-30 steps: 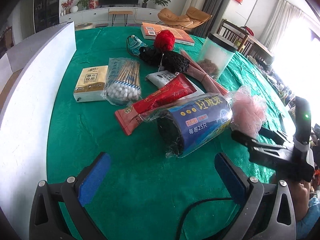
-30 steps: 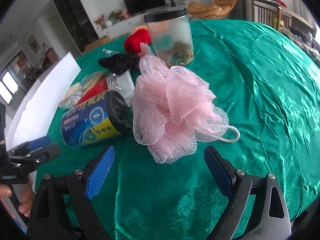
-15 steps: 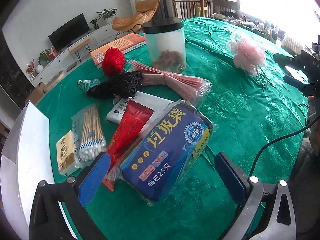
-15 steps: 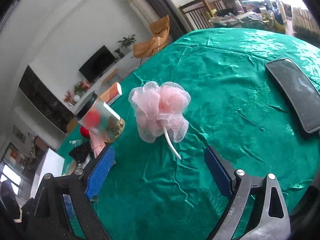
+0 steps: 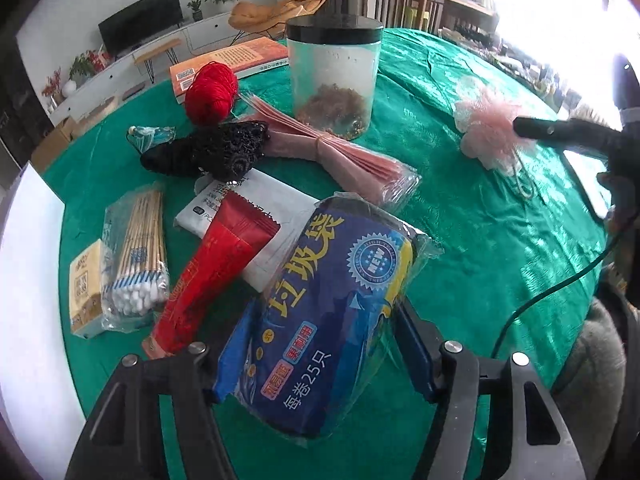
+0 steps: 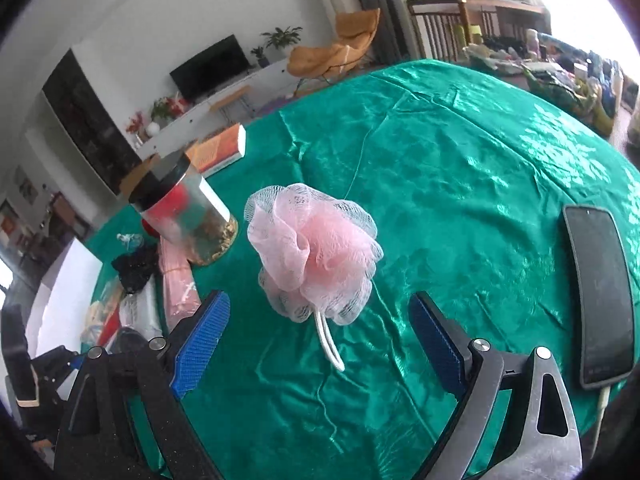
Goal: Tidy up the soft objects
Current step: 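Grasp the pink mesh bath puff with the right gripper and lift, then carry the blue roll and pink puff over the white box and release both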
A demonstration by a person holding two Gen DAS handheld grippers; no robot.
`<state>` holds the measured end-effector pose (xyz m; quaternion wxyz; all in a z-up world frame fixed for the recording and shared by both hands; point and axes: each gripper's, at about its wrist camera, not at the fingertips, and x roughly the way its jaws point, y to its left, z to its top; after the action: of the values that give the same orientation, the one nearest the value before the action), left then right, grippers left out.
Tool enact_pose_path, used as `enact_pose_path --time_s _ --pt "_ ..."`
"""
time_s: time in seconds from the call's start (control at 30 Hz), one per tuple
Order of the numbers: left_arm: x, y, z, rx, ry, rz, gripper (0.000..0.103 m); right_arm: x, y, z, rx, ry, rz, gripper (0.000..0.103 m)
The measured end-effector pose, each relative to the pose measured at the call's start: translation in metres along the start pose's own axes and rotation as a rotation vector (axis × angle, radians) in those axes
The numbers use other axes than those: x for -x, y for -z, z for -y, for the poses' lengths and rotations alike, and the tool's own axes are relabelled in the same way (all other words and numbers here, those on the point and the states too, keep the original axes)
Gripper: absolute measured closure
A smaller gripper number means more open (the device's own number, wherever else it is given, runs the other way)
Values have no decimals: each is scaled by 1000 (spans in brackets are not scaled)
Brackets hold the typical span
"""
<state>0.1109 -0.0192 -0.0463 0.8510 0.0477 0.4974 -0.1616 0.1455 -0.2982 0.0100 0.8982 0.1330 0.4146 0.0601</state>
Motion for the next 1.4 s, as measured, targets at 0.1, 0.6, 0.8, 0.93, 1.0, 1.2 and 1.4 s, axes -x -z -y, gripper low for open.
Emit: enact_pose_path --time_s 0.1,0.6,0.8,0.93,1.0,1.2,1.4 --pt "16 3 -9 102 91 53 38 -40 -23 -22 215 56 -142 11" --pt "148 36 -106 435 210 354 38 13 -119 -75 83 -79 105 83" --pt "221 93 -181 496 -44 386 38 58 -88 -207 237 -349 104 83" --pt "250 149 -235 592 -224 351 38 70 -43 -307 303 -589 8 82" --pt "255 176 -255 638 -332 316 38 68 -20 -355 316 -702 -68 82" --pt "256 236 -294 833 -497 306 3 24 62 -462 427 -837 -366 21" --pt "249 207 -267 769 -454 389 2 -3 74 -408 438 -643 -276 23"
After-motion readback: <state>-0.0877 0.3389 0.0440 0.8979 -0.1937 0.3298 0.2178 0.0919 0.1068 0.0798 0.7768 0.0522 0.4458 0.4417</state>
